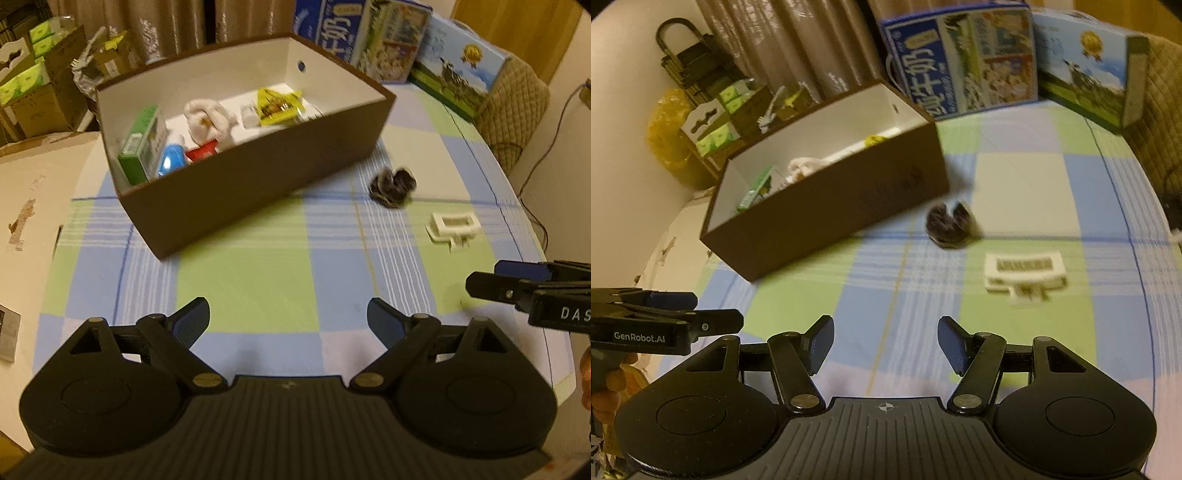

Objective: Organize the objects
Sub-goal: 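Withdraw both grippers from the brown box toward the remaining table items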

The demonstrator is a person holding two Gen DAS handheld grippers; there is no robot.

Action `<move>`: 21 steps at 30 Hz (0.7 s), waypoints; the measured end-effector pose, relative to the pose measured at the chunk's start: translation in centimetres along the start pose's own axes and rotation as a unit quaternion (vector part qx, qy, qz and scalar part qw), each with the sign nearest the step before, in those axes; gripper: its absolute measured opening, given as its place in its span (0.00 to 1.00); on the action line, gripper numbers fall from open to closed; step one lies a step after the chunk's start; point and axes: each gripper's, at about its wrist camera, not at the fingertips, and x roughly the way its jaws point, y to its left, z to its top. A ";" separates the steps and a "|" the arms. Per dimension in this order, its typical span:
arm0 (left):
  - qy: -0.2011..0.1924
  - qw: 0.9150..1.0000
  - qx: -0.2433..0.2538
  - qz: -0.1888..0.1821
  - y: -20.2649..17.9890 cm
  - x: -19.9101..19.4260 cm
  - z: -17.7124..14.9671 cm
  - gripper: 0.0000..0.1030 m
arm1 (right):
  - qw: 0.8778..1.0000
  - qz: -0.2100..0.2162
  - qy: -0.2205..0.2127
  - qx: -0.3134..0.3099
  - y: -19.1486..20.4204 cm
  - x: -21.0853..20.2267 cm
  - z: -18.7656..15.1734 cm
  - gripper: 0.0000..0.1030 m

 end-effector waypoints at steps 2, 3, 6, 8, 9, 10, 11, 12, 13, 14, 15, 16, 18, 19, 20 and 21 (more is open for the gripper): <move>0.005 1.000 0.007 0.000 -0.4 0.3 -0.5 0.88 | 1.000 -0.006 0.003 0.009 -0.7 -0.2 -0.6 0.58; 0.008 1.000 0.010 0.000 -0.7 0.5 -0.7 0.88 | 1.000 -0.008 0.005 0.014 -0.9 -0.4 -0.8 0.58; 0.016 1.000 0.015 -0.007 -1.3 0.9 -1.1 0.88 | 1.000 -0.016 0.007 0.025 -1.7 -0.7 -1.5 0.58; 0.021 1.000 0.021 -0.009 -1.7 1.3 -1.3 0.88 | 0.999 -0.022 0.008 0.032 -2.1 -0.9 -1.8 0.58; 0.023 0.999 0.023 -0.010 -1.9 1.4 -1.3 0.88 | 0.999 -0.025 0.008 0.036 -2.4 -1.1 -1.9 0.58; 0.024 0.999 0.026 -0.010 -2.1 1.5 -1.3 0.88 | 0.999 -0.027 0.007 0.038 -2.5 -1.2 -2.0 0.58; 0.025 0.999 0.028 -0.012 -2.3 1.6 -1.3 0.88 | 0.999 -0.029 0.007 0.041 -2.7 -1.3 -2.1 0.58; 0.025 0.999 0.030 -0.013 -2.5 1.7 -1.3 0.88 | 0.999 -0.031 0.006 0.044 -2.8 -1.4 -2.3 0.58; 0.025 0.999 0.033 -0.014 -2.7 1.7 -1.3 0.88 | 0.998 -0.034 0.005 0.047 -3.0 -1.5 -2.3 0.58; 0.025 0.999 0.036 -0.015 -2.9 1.8 -1.2 0.88 | 0.998 -0.036 0.005 0.049 -3.1 -1.6 -2.4 0.58; 0.025 0.999 0.039 -0.016 -3.0 1.9 -1.2 0.88 | 0.998 -0.038 0.004 0.051 -3.3 -1.7 -2.5 0.58; 0.025 0.999 0.041 -0.017 -3.2 2.0 -1.2 0.88 | 0.998 -0.041 0.004 0.052 -3.4 -1.8 -2.5 0.58; 0.026 0.998 0.045 -0.018 -3.6 2.3 -1.1 0.88 | 0.997 -0.047 0.002 0.054 -3.7 -1.9 -2.6 0.58; 0.026 0.998 0.047 -0.019 -3.8 2.4 -1.0 0.88 | 0.997 -0.050 0.001 0.055 -3.9 -1.9 -2.7 0.58; 0.027 0.998 0.049 -0.019 -4.0 2.5 -1.0 0.88 | 0.997 -0.052 0.001 0.056 -4.0 -2.0 -2.7 0.58; 0.027 0.998 0.051 -0.020 -4.1 2.7 -0.9 0.88 | 0.997 -0.055 0.001 0.057 -4.2 -2.0 -2.7 0.58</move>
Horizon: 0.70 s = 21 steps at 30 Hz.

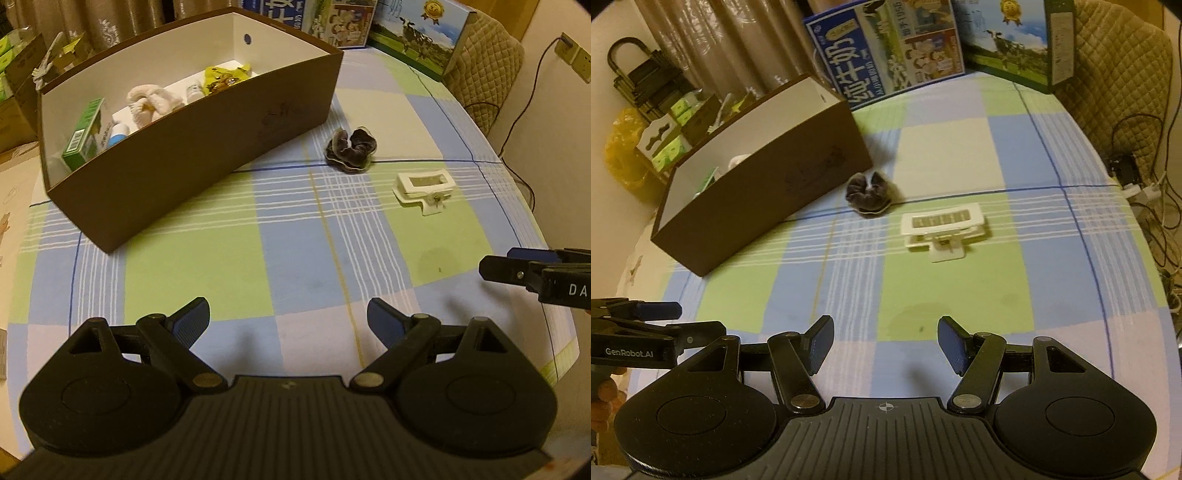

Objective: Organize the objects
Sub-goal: 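Withdraw both grippers from the brown box toward the remaining table items, then grasp the white plastic clip tray with the right gripper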

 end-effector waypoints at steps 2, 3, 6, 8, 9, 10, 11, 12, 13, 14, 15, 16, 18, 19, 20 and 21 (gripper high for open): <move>0.001 1.000 0.003 -0.001 -0.2 0.3 0.1 0.88 | 1.000 -0.003 0.000 0.003 -0.3 0.1 0.1 0.58; 0.001 1.000 0.004 -0.001 -0.3 0.4 0.2 0.88 | 1.000 -0.005 0.000 0.004 -0.5 0.1 0.1 0.58; 0.002 1.000 0.008 -0.001 -0.6 0.8 0.5 0.88 | 1.000 -0.012 -0.002 0.005 -0.8 0.2 0.3 0.58; 0.002 1.000 0.009 -0.001 -0.6 1.0 0.7 0.88 | 1.000 -0.017 -0.004 0.003 -1.0 0.4 0.4 0.58; 0.002 1.000 0.010 -0.001 -0.7 1.2 0.8 0.88 | 1.000 -0.018 -0.005 0.003 -1.1 0.5 0.5 0.58; 0.001 1.000 0.011 -0.002 -0.7 1.3 0.9 0.88 | 1.000 -0.020 -0.006 0.002 -1.1 0.7 0.6 0.58; 0.001 1.000 0.011 -0.002 -0.7 1.5 1.0 0.88 | 1.000 -0.021 -0.008 0.003 -1.2 0.8 0.7 0.58; 0.001 1.000 0.012 -0.002 -0.8 1.6 1.1 0.88 | 1.000 -0.022 -0.011 0.004 -1.4 0.9 0.8 0.58; 0.002 1.000 0.012 -0.002 -0.8 1.8 1.3 0.88 | 1.000 -0.023 -0.014 0.005 -1.5 1.1 0.9 0.58; 0.002 1.000 0.013 -0.002 -0.8 1.9 1.4 0.88 | 1.000 -0.025 -0.018 0.004 -1.5 1.2 1.0 0.58; 0.002 1.000 0.013 -0.002 -0.8 2.1 1.5 0.88 | 0.999 -0.028 -0.023 0.003 -1.6 1.3 1.1 0.58; 0.003 1.000 0.014 -0.002 -0.8 2.3 1.7 0.88 | 0.999 -0.032 -0.030 0.001 -1.7 1.4 1.2 0.58; 0.002 1.000 0.017 -0.002 -0.9 2.6 2.0 0.88 | 0.999 -0.037 -0.039 -0.004 -1.7 1.8 1.5 0.58; 0.002 1.000 0.018 -0.002 -0.9 2.8 2.2 0.88 | 0.998 -0.039 -0.044 -0.005 -1.8 2.0 1.6 0.58; 0.002 1.000 0.019 -0.002 -0.9 2.9 2.3 0.88 | 0.998 -0.041 -0.048 -0.004 -1.9 2.1 1.8 0.58; 0.001 1.000 0.021 -0.002 -0.9 3.1 2.5 0.88 | 0.998 -0.042 -0.053 -0.002 -2.0 2.4 1.9 0.58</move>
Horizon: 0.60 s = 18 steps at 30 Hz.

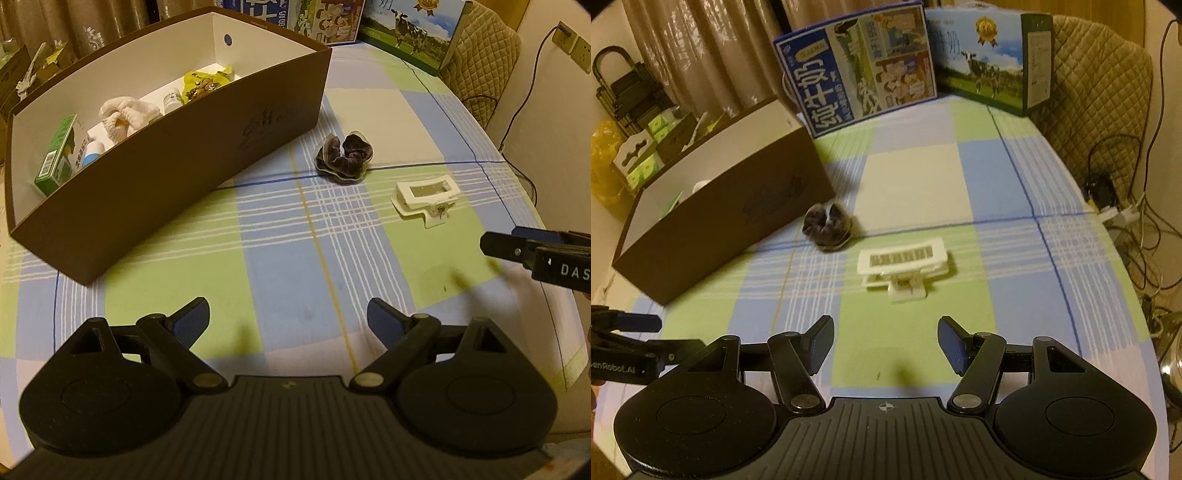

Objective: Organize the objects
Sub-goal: 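Grasp the white plastic clip tray with the right gripper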

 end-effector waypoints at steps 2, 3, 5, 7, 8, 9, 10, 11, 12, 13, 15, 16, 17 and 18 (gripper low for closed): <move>0.000 1.000 0.002 0.001 0.0 0.4 0.3 0.88 | 1.000 -0.002 -0.010 0.000 -0.2 0.5 0.3 0.58; 0.001 1.000 0.003 0.001 0.0 0.5 0.5 0.88 | 1.000 -0.004 -0.014 -0.002 -0.2 0.8 0.4 0.58; 0.003 1.000 0.006 0.001 0.0 0.9 0.8 0.88 | 1.000 -0.010 -0.020 -0.009 -0.2 1.5 0.6 0.58; 0.005 1.000 0.007 0.001 0.0 1.3 1.0 0.88 | 0.999 -0.020 -0.019 -0.019 -0.1 2.3 0.8 0.58; 0.005 1.000 0.008 0.002 0.1 1.4 1.1 0.88 | 0.999 -0.022 -0.024 -0.025 -0.1 2.7 0.9 0.58; 0.006 1.000 0.008 0.002 0.1 1.6 1.2 0.88 | 0.999 -0.022 -0.027 -0.030 0.0 3.0 0.9 0.58; 0.008 1.000 0.008 0.002 0.2 1.8 1.3 0.88 | 0.999 -0.022 -0.029 -0.036 0.1 3.2 0.9 0.57; 0.009 1.000 0.007 0.002 0.2 2.1 1.4 0.88 | 0.998 -0.024 -0.033 -0.040 0.1 3.6 0.9 0.57; 0.011 1.000 0.007 0.003 0.3 2.3 1.5 0.88 | 0.998 -0.024 -0.035 -0.044 0.2 3.8 1.0 0.57; 0.012 1.000 0.008 0.003 0.3 2.5 1.6 0.88 | 0.998 -0.023 -0.036 -0.047 0.2 4.1 1.0 0.55; 0.015 1.000 0.008 0.003 0.3 2.8 1.8 0.88 | 0.998 -0.026 -0.033 -0.053 0.3 4.9 1.1 0.49; 0.016 1.000 0.008 0.003 0.4 3.0 1.9 0.88 | 0.997 -0.029 -0.030 -0.057 0.3 5.3 1.1 0.46; 0.018 1.000 0.008 0.003 0.4 3.2 1.9 0.88 | 0.997 -0.030 -0.028 -0.062 0.4 5.6 1.1 0.43; 0.019 1.000 0.008 0.003 0.4 3.3 2.0 0.88 | 0.997 -0.032 -0.027 -0.064 0.3 5.9 1.1 0.43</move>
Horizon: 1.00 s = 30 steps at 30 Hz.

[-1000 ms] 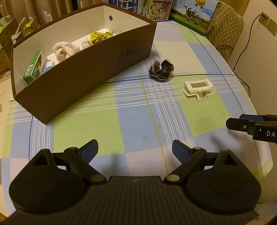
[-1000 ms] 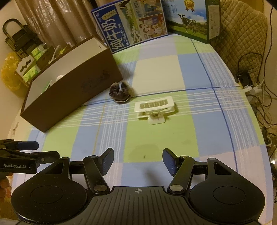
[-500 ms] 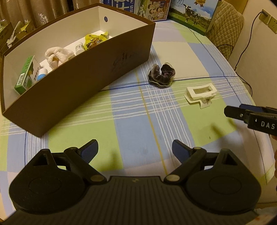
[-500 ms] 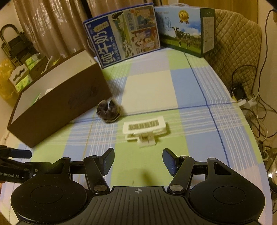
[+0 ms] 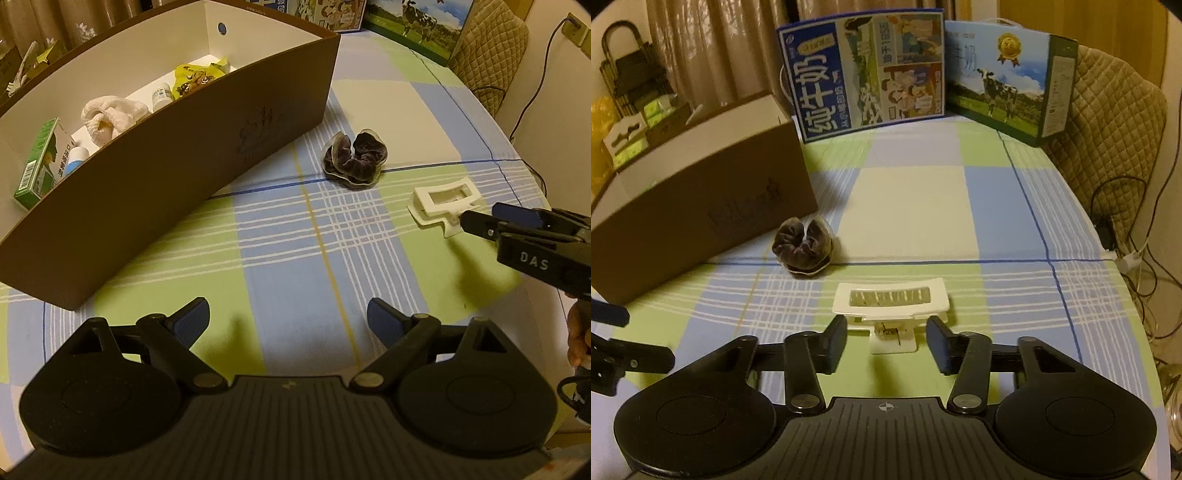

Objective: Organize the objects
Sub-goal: 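Grasp the white plastic clip tray with the right gripper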

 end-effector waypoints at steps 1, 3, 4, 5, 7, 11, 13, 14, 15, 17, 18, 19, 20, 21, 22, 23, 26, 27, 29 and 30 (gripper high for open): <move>0.001 1.000 0.000 0.000 0.0 0.2 0.1 0.88 | 1.000 -0.003 0.002 -0.002 0.0 0.3 0.0 0.42; 0.003 1.000 0.000 0.001 0.0 0.5 0.2 0.88 | 1.000 -0.003 0.004 -0.002 -0.1 0.7 0.0 0.42; 0.004 1.000 0.000 0.001 0.0 0.6 0.3 0.88 | 1.000 -0.004 0.004 -0.002 -0.1 0.9 0.0 0.42; 0.004 1.000 0.000 0.001 0.0 0.7 0.4 0.88 | 1.000 -0.003 0.004 -0.003 -0.2 1.0 0.0 0.42; 0.005 1.000 -0.002 0.003 0.1 1.0 0.6 0.88 | 1.000 -0.003 0.004 -0.008 -0.1 1.2 0.1 0.42; 0.006 1.000 -0.006 0.006 0.3 1.5 0.9 0.88 | 1.000 -0.005 0.006 -0.022 0.1 1.8 0.3 0.35; 0.006 1.000 -0.007 0.008 0.4 1.6 1.1 0.88 | 1.000 -0.005 0.010 -0.026 0.2 2.1 0.4 0.33; 0.006 1.000 -0.008 0.009 0.4 1.7 1.2 0.88 | 1.000 -0.005 0.010 -0.028 0.2 2.1 0.3 0.32; 0.005 1.000 -0.009 0.009 0.4 1.8 1.3 0.88 | 1.000 -0.005 0.009 -0.030 0.3 2.1 0.3 0.32; 0.005 1.000 -0.008 0.011 0.3 1.9 1.5 0.88 | 0.999 -0.005 0.008 -0.031 0.2 2.2 0.3 0.31; 0.005 1.000 -0.007 0.011 0.3 2.0 1.7 0.88 | 0.999 -0.005 0.008 -0.032 0.2 2.2 0.3 0.31; 0.004 1.000 -0.004 0.012 0.1 2.1 1.8 0.88 | 0.999 -0.006 0.008 -0.032 0.2 2.3 0.4 0.31; 0.002 1.000 -0.002 0.012 0.0 2.2 2.0 0.88 | 0.999 -0.007 0.008 -0.033 0.1 2.3 0.4 0.31; 0.000 1.000 0.000 0.011 -0.2 2.2 2.2 0.88 | 0.999 -0.008 0.008 -0.034 0.1 2.3 0.4 0.31; -0.002 1.000 0.002 0.010 -0.3 2.3 2.4 0.88 | 0.999 -0.009 0.008 -0.034 0.1 2.3 0.4 0.31; -0.005 1.000 0.005 0.009 -0.5 2.3 2.6 0.88 | 0.999 -0.011 0.008 -0.034 0.0 2.3 0.5 0.31; -0.011 1.000 0.014 0.004 -1.2 2.7 3.4 0.88 | 0.999 -0.020 0.007 -0.032 -0.6 2.2 0.6 0.31; -0.012 1.000 0.018 0.002 -1.4 2.9 3.6 0.88 | 0.999 -0.025 0.006 -0.028 -1.0 2.2 0.7 0.31; -0.018 1.000 0.023 -0.005 -2.0 3.3 4.1 0.87 | 0.999 -0.034 0.004 -0.018 -1.8 2.1 0.8 0.31; -0.022 0.999 0.025 -0.010 -2.3 3.6 4.4 0.87 | 0.999 -0.040 0.003 -0.013 -2.4 2.0 0.9 0.31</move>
